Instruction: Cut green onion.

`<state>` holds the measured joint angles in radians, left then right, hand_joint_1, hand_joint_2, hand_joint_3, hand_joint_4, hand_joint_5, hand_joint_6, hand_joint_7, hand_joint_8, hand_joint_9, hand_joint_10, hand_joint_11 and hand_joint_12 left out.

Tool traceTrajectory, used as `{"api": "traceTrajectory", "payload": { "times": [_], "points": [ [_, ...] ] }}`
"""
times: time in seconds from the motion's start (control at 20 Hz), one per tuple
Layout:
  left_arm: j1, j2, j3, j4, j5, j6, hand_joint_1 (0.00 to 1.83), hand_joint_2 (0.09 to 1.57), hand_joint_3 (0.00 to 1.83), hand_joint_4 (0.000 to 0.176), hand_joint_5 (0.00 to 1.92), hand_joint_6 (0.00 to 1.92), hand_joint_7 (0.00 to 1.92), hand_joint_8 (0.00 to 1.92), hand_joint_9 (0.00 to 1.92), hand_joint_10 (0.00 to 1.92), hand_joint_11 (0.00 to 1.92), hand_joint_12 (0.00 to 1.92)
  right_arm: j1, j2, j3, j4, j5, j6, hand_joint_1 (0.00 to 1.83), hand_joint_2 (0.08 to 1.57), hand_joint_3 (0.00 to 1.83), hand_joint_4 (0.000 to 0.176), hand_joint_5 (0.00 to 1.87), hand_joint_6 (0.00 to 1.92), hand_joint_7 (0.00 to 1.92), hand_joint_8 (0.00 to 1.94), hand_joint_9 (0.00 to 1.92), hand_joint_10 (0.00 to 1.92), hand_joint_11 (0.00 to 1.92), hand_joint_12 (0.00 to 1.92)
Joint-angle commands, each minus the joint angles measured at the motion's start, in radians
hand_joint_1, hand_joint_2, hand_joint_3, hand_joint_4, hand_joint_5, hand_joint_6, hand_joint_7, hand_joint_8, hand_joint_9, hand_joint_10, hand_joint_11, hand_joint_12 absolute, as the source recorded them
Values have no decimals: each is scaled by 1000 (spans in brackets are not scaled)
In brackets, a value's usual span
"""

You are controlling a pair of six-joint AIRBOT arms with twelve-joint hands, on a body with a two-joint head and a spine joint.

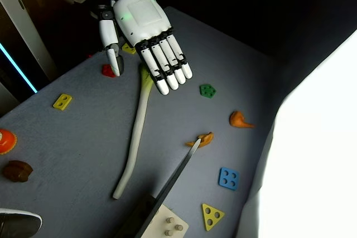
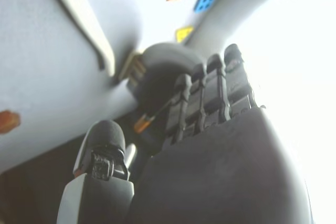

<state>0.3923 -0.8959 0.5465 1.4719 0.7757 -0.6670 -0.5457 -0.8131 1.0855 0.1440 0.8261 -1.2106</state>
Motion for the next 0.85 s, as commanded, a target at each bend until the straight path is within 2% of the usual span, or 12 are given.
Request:
{"api": "traceTrajectory", "payload": {
  "times": [0.0,0.05,0.1,0.15,0.2,0.25,0.3,0.35,0.4,0.45,0.5,0.8],
  "points": [
    [-14,-2,-6,73,41,3,31,1366,0,0,159,14,161,4,106,16,11,29,15,21,-9,17,127,-6,350,1068,27,0,315,197,349,56,181,191,1,468],
    [-19,-9,-21,64,52,3,42,1364,0,0,191,12,201,4,132,14,1,53,-3,40,-52,21,148,-7,300,1104,20,0,412,300,473,101,286,329,0,987],
    [-21,-9,-22,63,52,3,42,1364,0,0,191,12,201,4,132,14,1,53,-13,43,-61,22,164,-8,300,1104,20,0,412,300,473,101,286,329,0,987],
    [-24,-9,-22,60,52,3,8,1305,11,0,366,14,471,56,447,2,0,700,-26,47,-71,23,183,-11,200,1174,20,0,572,1259,674,1028,555,1214,297,1667],
    [-28,-9,-21,57,52,3,8,1305,11,0,366,14,471,56,447,2,0,700,-44,54,-87,23,205,-28,200,1174,20,0,572,1259,674,1028,555,1214,297,1667],
    [-30,-9,-20,55,52,3,6,1299,7,0,683,104,790,158,789,160,220,1205,-50,57,-95,23,210,-35,129,1219,23,0,783,1392,892,1473,731,1754,546,1870],
    [-33,-9,-18,47,52,3,0,1305,2,0,853,132,884,350,758,643,307,1442,-59,64,-110,23,211,-41,115,1229,20,0,908,1466,1020,1655,893,1888,718,1911],
    [-34,-9,-16,46,52,3,0,1303,0,0,967,139,909,624,702,1074,360,1608,-61,67,-118,23,211,-41,110,1234,13,0,987,1693,1102,1800,1042,1920,884,1921],
    [-36,-9,-14,43,52,3,75,1334,2,0,927,986,923,1407,793,1706,624,1916,-61,70,-130,25,211,-45,79,1246,4,2,1216,1771,1362,1774,1370,1921,1311,1921],
    [-38,-9,-12,43,51,3,30,1349,5,0,982,1519,1032,1690,962,1878,834,1920,-61,72,-138,27,211,-52,40,1245,2,141,1291,1862,1446,1831,1486,1921,1478,1921],
    [-39,-9,-11,43,51,3,15,1361,5,0,1063,1825,1145,1836,1130,1912,1017,1921,-61,76,-149,27,211,-62,34,1242,0,169,1364,1909,1521,1888,1580,1921,1606,1921],
    [-32,-8,-13,48,50,3,0,1381,1,0,1054,1879,1180,1898,1170,1921,1124,1921,-60,95,-190,27,211,-70,0,1247,0,176,1331,1921,1480,1941,1540,1921,1613,1921]
  ]
}}
